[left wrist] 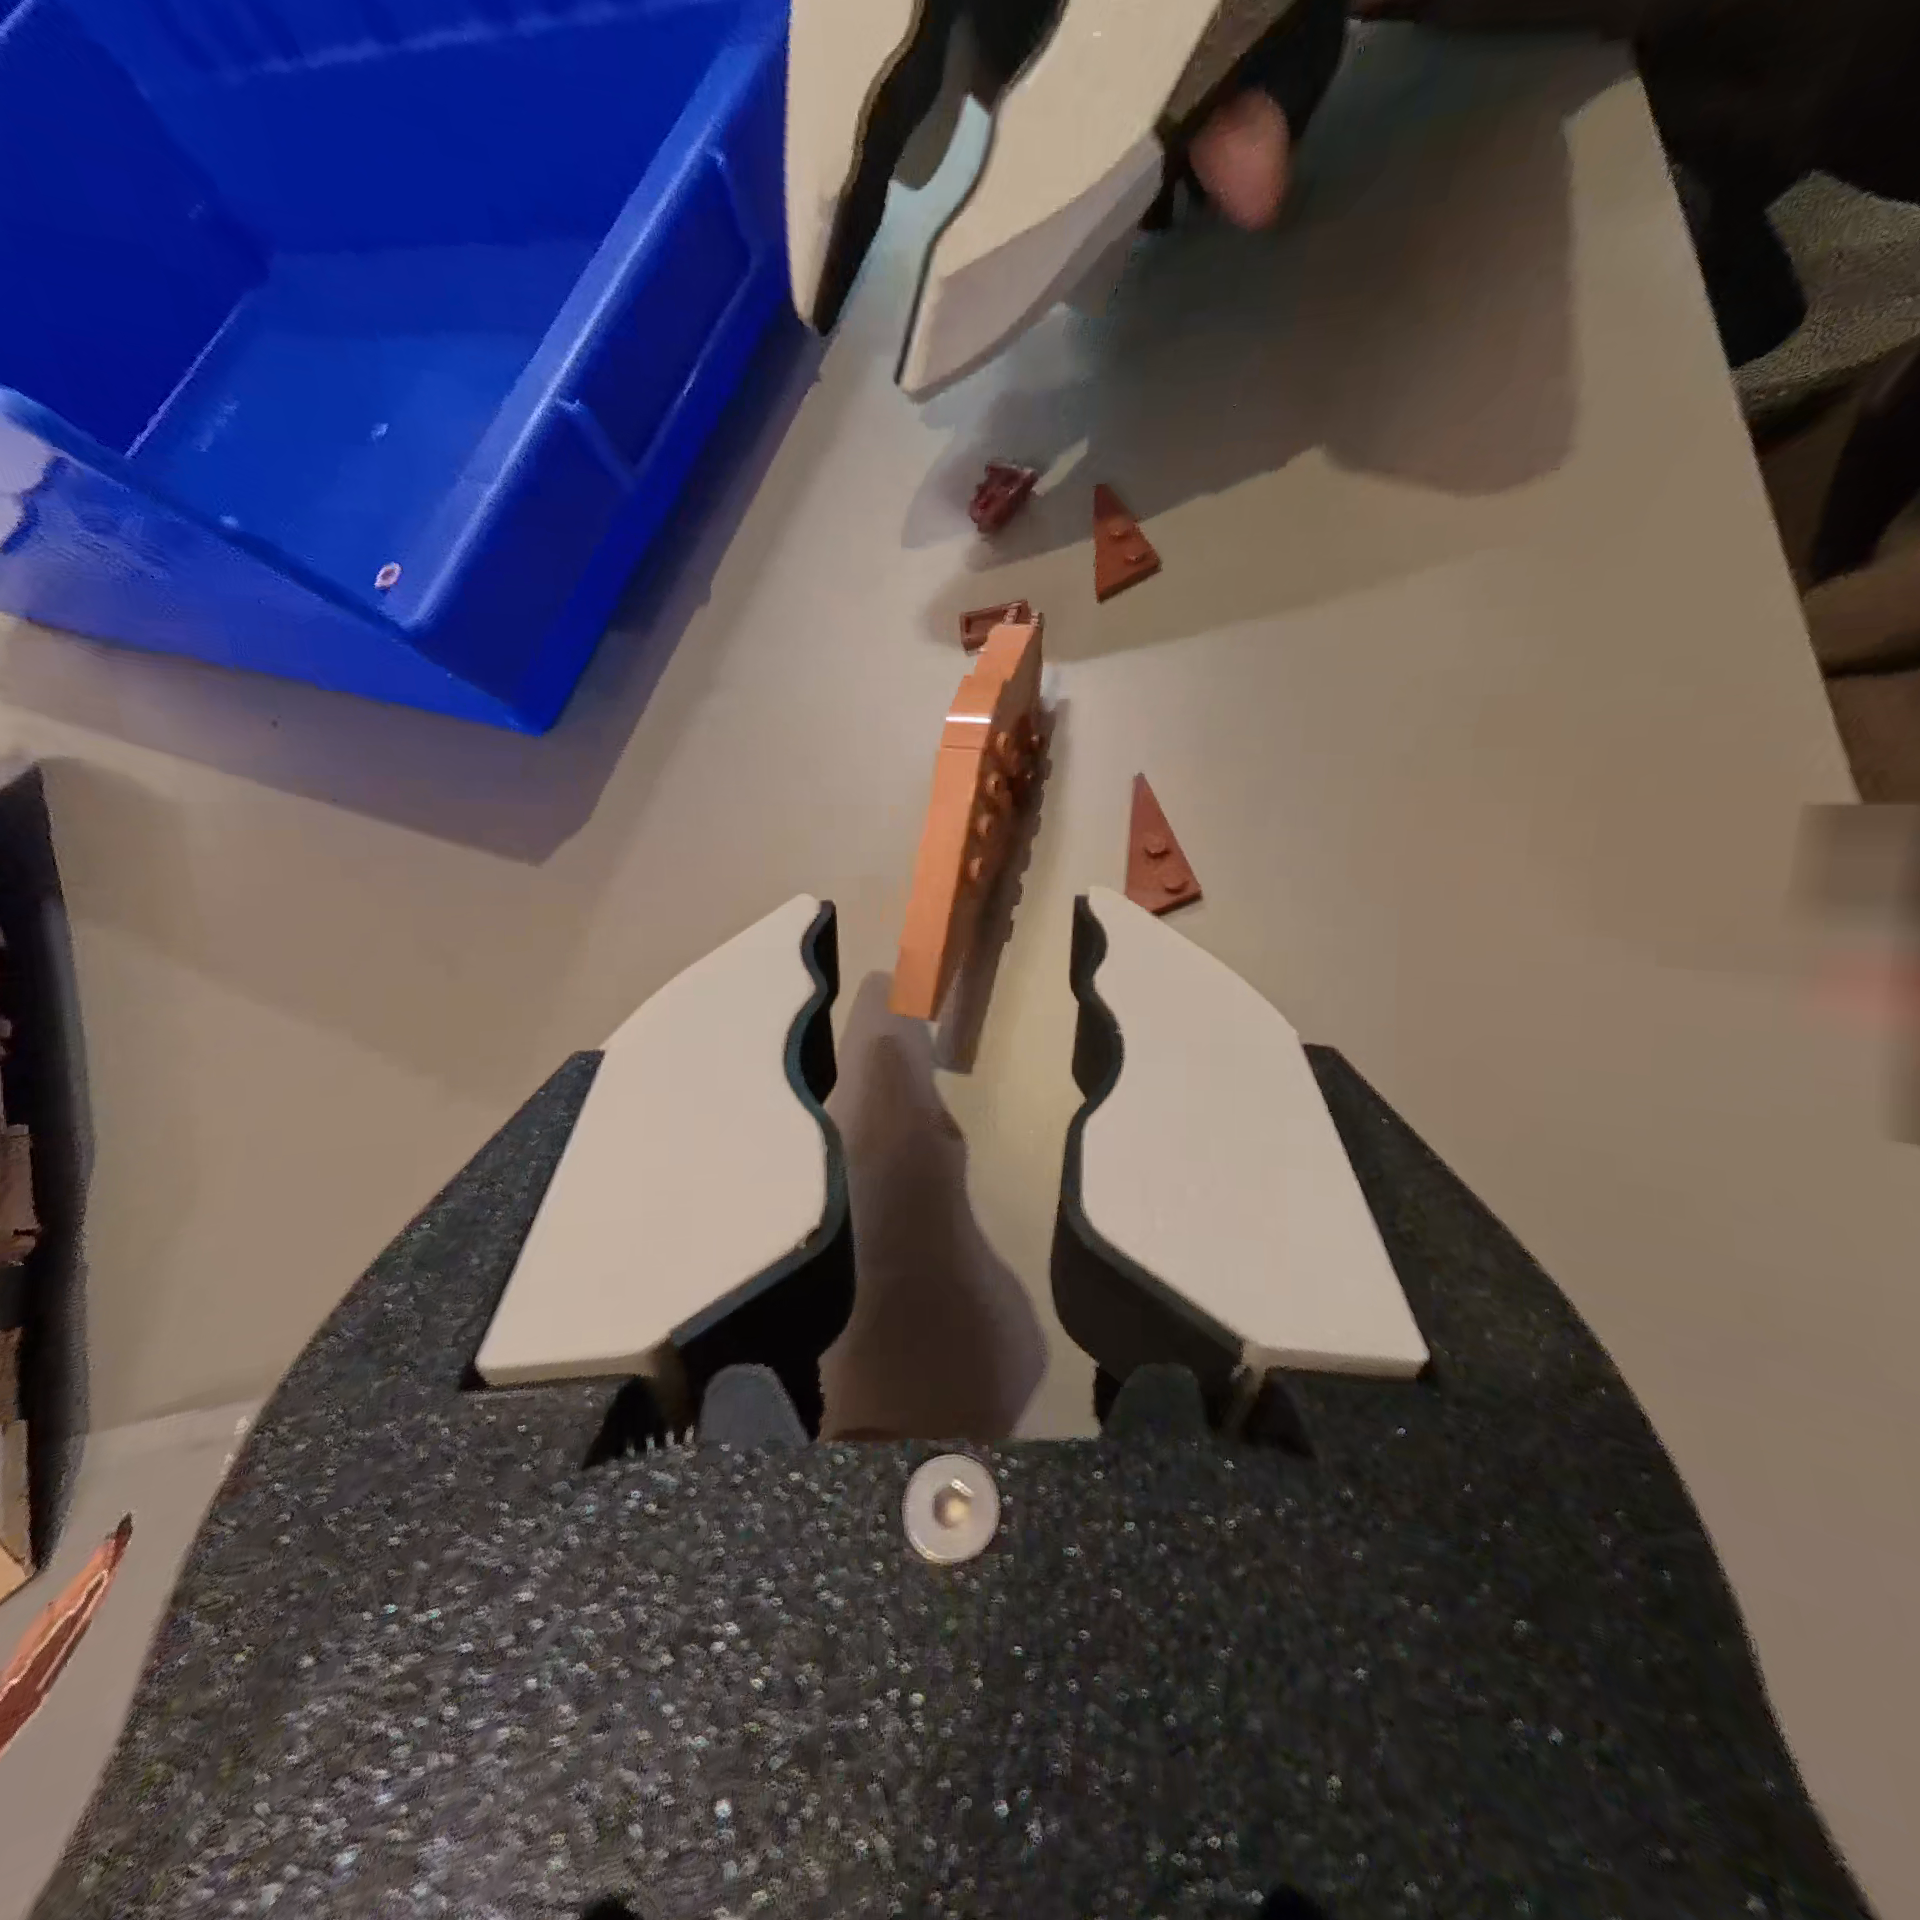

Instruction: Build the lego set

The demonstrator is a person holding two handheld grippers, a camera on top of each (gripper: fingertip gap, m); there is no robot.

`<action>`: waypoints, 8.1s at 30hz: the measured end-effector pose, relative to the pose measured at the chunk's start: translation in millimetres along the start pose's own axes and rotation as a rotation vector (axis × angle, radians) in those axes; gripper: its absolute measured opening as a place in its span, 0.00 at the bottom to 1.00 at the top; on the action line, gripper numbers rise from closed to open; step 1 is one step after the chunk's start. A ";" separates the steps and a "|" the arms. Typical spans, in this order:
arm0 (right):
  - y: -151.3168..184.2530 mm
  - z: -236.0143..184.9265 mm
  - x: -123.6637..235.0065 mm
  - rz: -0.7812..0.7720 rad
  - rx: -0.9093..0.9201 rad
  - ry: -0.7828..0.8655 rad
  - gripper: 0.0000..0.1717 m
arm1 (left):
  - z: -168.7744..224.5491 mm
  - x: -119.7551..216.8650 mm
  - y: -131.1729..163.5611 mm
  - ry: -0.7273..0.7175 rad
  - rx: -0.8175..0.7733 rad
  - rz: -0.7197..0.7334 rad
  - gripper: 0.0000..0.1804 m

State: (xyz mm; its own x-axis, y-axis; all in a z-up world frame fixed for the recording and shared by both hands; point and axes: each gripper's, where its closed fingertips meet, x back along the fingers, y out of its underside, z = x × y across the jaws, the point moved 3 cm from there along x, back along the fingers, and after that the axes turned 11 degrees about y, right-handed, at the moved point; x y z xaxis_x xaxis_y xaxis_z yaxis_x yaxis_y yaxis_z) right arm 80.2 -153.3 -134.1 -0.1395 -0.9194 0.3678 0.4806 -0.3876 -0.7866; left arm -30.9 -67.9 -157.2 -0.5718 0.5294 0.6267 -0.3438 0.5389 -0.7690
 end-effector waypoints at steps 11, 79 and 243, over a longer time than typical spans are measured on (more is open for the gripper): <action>-27.5 15.7 -6.3 0.037 0.287 0.016 0.10 | -19.4 -7.3 -9.3 0.175 0.160 -0.036 0.04; -44.9 5.7 -64.0 0.286 0.263 0.014 0.17 | -63.8 35.6 -45.4 -0.202 -0.073 0.574 0.29; -33.1 -17.5 -56.3 0.272 0.254 -0.288 0.16 | -92.0 44.2 -33.8 0.057 0.845 0.949 0.06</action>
State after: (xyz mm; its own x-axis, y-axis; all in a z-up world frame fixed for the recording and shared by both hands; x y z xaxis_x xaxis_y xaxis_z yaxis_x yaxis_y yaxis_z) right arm 57.0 -89.9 -137.5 0.2494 -0.9154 0.3160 0.6682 -0.0736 -0.7403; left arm 23.9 -2.5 -91.9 -0.8273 0.5155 -0.2233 -0.1969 -0.6382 -0.7442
